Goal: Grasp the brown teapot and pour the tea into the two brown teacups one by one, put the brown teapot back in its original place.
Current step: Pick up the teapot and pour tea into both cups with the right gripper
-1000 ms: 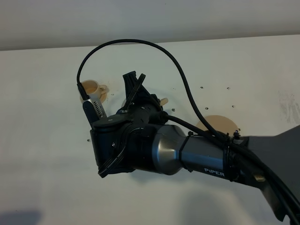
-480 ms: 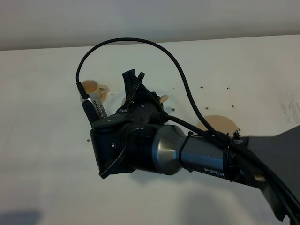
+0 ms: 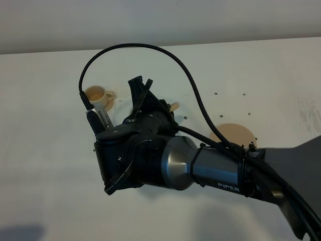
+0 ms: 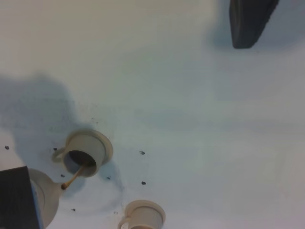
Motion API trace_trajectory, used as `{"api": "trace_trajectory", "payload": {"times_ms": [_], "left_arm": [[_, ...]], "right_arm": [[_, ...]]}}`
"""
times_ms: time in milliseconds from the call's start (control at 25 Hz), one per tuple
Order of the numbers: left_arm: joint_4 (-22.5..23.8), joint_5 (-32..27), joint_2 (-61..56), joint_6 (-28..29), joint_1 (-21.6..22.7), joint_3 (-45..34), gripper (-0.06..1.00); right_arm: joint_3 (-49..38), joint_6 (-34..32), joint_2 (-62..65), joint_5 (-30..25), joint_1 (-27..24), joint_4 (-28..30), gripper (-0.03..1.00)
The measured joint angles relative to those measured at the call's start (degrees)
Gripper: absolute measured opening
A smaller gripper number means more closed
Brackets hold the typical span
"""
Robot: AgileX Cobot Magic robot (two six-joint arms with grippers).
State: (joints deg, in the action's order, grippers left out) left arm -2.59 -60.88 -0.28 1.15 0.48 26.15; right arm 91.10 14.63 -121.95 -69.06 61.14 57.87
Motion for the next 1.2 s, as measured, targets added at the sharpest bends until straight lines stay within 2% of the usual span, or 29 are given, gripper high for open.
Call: {"api": "trace_trajectory", "payload": {"times_ms": [880,1200], "left_arm": [[0.0,0.0,0.0,0.0,0.0,0.0,0.55],[0.0,0.0,0.0,0.0,0.0,0.0,0.55]], "right_arm": [[0.0,1.5,0.0,0.0,0.0,1.5,0.11],[0.0,-3.2,0.0,0.1,0.0,0.3,0.11]]}}
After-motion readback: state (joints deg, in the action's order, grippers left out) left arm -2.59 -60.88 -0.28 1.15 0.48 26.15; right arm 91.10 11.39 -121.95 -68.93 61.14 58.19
